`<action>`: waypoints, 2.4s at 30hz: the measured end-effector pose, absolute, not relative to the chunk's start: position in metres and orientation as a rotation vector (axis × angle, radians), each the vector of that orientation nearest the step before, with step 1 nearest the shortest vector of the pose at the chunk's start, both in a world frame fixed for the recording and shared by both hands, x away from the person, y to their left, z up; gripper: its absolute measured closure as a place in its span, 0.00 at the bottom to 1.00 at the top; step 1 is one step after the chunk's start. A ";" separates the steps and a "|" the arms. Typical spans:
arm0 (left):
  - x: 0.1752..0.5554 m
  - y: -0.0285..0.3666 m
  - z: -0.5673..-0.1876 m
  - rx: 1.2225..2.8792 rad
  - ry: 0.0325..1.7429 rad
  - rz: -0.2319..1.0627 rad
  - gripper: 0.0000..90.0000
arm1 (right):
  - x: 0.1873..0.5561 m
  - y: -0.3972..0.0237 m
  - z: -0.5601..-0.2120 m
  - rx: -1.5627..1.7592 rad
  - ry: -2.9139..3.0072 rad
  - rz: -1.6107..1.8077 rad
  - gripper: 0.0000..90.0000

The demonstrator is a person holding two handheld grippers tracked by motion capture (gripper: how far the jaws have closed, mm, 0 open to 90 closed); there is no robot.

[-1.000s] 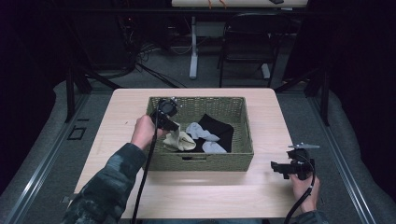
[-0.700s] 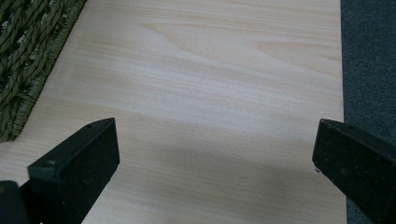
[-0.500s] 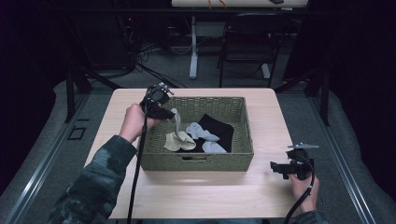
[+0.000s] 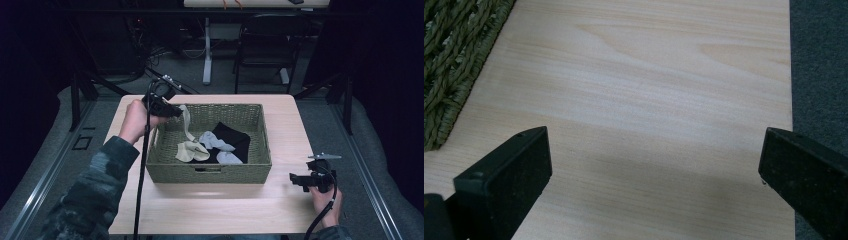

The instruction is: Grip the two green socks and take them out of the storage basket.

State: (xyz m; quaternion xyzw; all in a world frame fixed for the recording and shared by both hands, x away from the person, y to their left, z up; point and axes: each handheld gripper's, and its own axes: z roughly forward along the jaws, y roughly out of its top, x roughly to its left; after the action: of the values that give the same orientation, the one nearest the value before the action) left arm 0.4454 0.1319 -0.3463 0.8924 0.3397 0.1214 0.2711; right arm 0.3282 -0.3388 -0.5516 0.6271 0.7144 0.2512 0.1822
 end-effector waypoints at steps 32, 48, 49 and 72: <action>0.448 0.199 -0.293 2.278 1.045 0.436 0.99 | 0.326 -0.340 -0.553 1.767 2.019 0.708 0.00; 0.428 0.276 -0.302 2.182 1.197 0.469 0.99 | 0.328 -0.337 -0.553 1.765 2.031 0.700 0.00; 0.427 0.280 -0.305 2.174 1.208 0.467 0.99 | 0.328 -0.337 -0.553 1.766 2.030 0.700 0.00; 0.425 0.331 -0.428 2.163 1.434 0.348 0.99 | 0.326 -0.337 -0.554 1.778 2.016 0.706 0.00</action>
State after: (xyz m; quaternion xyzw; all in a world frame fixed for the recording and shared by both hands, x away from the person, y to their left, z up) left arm 0.4253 0.3306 -0.4281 0.7980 0.5290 0.1284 0.2586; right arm 0.3256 -0.3374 -0.5543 0.6292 0.7135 0.2500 0.1802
